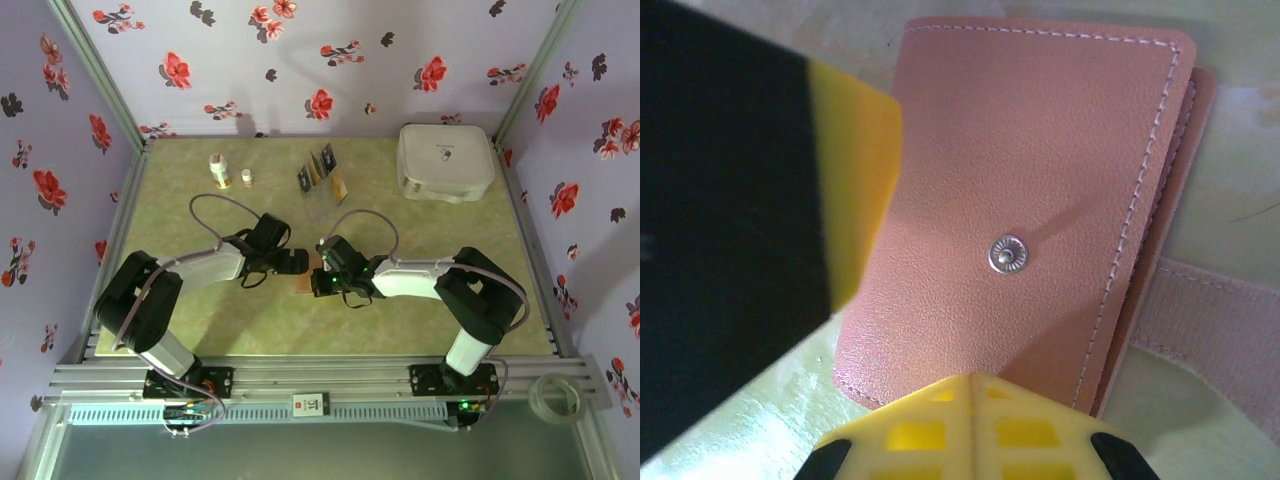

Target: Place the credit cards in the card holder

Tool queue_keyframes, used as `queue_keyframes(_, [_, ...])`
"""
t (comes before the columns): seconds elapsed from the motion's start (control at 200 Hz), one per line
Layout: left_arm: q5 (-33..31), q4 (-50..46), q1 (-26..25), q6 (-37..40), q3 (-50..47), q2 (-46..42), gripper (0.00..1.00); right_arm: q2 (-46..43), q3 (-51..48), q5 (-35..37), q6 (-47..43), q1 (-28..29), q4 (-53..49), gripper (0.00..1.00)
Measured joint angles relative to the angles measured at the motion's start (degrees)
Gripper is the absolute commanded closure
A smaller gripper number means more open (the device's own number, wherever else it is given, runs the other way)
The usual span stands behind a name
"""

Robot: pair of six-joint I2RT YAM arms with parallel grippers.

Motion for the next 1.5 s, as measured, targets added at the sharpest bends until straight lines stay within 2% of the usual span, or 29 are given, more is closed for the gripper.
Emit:
queue_keyframes(0.235, [-3.7,0.1,-0.7,0.2,0.1,1.8,0.0,0.0,0.0,-0.2,0.2,-0.3,-0.1,1.0])
queue_keyframes(0.355, [-5.6,0.1,-1.1,0.2,0.1,2.3,0.0,-0.9,0.0,-0.8,0.2,-1.2,-1.3,0.9])
queue_keyframes(0.445, [-6.9,0.2,-1.6,0.1,0.1,2.5,0.0,-3.5,0.1,-0.8,-0.1,-2.7,-3.3,0.77])
queue_keyframes(0.555, [-8.2,0.3,-2.2,0.1,0.1,2.7,0.0,-7.5,1.0,0.0,-0.2,-4.6,-6.4,0.74])
queue_keyframes(0.605, [-8.6,0.3,-2.4,0.1,0.1,2.8,0.0,-8.9,2.0,0.6,-0.3,-5.5,-7.8,0.68])
queue_keyframes(0.75, [-10.1,0.4,-3.0,-0.1,0.1,2.9,0.0,-10.4,4.2,3.3,-1.4,-6.8,-11.8,0.62])
queue_keyframes(1.14, [-12.0,0.5,-3.5,-0.5,0.1,2.9,0.0,-6.5,10.4,7.9,-4.6,-7.0,-22.2,0.63])
queue_keyframes(1.5, [-12.0,0.6,-3.5,-0.5,0.1,3.1,0.0,-2.0,11.8,7.8,-5.9,-7.0,-22.9,0.76])
